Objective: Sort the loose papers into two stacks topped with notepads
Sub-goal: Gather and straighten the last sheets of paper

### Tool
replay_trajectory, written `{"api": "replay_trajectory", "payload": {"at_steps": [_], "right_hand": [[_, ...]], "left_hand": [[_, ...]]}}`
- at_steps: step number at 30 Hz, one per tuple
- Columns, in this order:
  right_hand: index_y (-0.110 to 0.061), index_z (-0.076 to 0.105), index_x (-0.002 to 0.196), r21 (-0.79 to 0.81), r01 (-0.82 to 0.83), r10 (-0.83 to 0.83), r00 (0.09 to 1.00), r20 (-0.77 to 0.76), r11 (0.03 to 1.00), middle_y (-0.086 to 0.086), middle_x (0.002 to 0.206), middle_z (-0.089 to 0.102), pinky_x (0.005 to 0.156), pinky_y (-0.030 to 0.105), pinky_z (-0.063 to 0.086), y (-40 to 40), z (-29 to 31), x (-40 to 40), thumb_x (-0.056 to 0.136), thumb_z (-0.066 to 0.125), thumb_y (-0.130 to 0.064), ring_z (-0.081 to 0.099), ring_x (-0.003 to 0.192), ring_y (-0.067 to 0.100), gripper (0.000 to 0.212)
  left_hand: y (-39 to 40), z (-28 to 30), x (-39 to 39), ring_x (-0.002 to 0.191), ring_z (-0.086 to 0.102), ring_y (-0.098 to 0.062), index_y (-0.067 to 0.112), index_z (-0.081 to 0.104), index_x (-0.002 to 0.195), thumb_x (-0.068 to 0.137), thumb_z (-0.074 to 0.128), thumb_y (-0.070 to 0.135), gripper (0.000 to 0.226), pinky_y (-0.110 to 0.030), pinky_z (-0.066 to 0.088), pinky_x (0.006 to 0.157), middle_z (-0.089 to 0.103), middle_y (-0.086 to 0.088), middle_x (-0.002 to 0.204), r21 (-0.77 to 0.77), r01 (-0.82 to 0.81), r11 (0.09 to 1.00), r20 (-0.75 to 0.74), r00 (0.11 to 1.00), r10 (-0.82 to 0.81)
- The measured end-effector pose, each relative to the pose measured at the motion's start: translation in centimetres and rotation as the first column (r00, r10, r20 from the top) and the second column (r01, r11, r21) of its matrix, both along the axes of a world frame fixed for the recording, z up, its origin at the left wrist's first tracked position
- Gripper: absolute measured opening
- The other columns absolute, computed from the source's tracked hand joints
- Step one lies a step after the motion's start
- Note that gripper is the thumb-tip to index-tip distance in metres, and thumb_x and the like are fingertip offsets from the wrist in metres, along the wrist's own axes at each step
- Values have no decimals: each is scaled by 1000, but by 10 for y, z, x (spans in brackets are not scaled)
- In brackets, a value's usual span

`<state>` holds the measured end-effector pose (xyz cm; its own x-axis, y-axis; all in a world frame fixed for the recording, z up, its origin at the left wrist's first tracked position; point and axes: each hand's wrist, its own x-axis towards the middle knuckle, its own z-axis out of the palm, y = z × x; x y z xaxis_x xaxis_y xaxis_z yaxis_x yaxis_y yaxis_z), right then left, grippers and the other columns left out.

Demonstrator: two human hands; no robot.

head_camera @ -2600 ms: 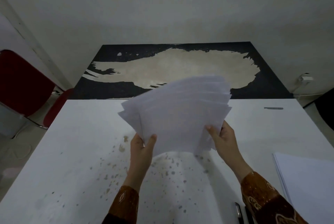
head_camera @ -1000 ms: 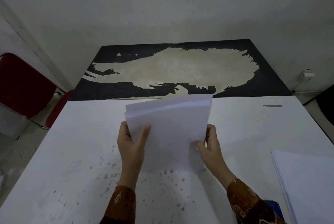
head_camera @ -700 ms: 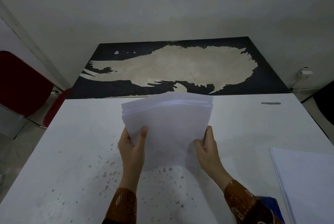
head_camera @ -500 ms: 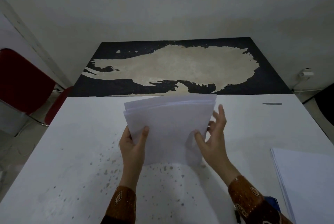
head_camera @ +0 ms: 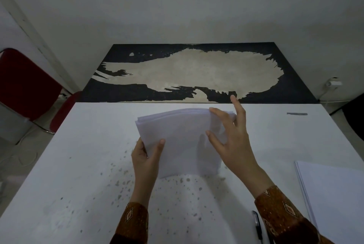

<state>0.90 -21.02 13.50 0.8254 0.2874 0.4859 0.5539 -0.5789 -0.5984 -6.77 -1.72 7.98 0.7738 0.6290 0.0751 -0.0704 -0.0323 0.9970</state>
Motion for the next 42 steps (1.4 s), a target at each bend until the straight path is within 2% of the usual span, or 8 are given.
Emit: {"api": "replay_trajectory", "payload": {"at_steps": [4,8,13,18,21,26,36,42], "right_hand": [[-45,18,142,83,-29,33,999,-38,996,-6,155,14,105,12,23,-2,-3,-4,85,68,-25,12,137,-7,79],[-47,4,141,485,51,187,884,-428,873,-10,139,39,90,12,47,-8,-22,-2,87,64,-14,48,121,7,87],[-27,33,129,358,-7,245,741,-625,934,-13,117,52,96,30,49,-14,-63,-1,91,53,-2,51,111,4,49],[-39,37,119,362,24,237,716,-656,932,-21,117,51,90,10,45,-13,-88,-7,97,41,-3,52,110,-6,42],[-35,40,118,350,9,226,749,-623,937,-18,119,53,88,9,44,-12,-91,-10,101,37,-10,53,106,-14,31],[-14,46,111,366,41,157,855,-494,930,-4,97,60,68,7,43,-32,-78,-17,100,40,-13,58,80,-5,12],[-16,36,141,262,261,-86,841,-534,929,-10,133,50,102,14,36,-216,-68,-52,98,44,-11,48,119,0,44],[-14,36,140,64,429,-284,695,-660,901,-3,118,48,90,18,33,-362,-83,-77,97,44,-3,43,112,9,45]], "left_hand": [[0,-1,-1,96,66,-21,24,64,107,71,71,42,41,-44,58,79,67,-4,106,-6,14,1000,-2,1000,-14],[0,-1,-2,93,66,-14,28,63,105,71,70,44,39,-37,59,77,68,1,104,-3,8,1000,-17,1000,-8],[1,-7,-2,97,65,-16,28,62,108,67,72,48,46,-34,57,77,66,-3,110,-40,26,999,-52,998,-28],[-8,-24,-2,92,66,-4,19,58,116,83,71,21,35,-23,58,73,67,8,106,-19,-1,1000,-107,994,-1],[-14,-26,-2,88,64,-2,19,57,113,88,64,20,26,-16,55,67,65,12,102,43,-54,998,-127,990,59],[-39,-13,-1,92,61,-5,12,56,118,90,63,21,31,-28,53,76,62,9,103,85,-99,991,-122,987,109],[-208,-6,-8,85,57,-8,9,48,123,95,48,5,29,-15,48,69,59,-2,108,67,138,988,-256,960,-117],[-350,-43,-10,78,53,-2,9,38,132,92,42,-2,42,-4,41,61,56,-5,114,19,403,915,-442,824,-354]]}}
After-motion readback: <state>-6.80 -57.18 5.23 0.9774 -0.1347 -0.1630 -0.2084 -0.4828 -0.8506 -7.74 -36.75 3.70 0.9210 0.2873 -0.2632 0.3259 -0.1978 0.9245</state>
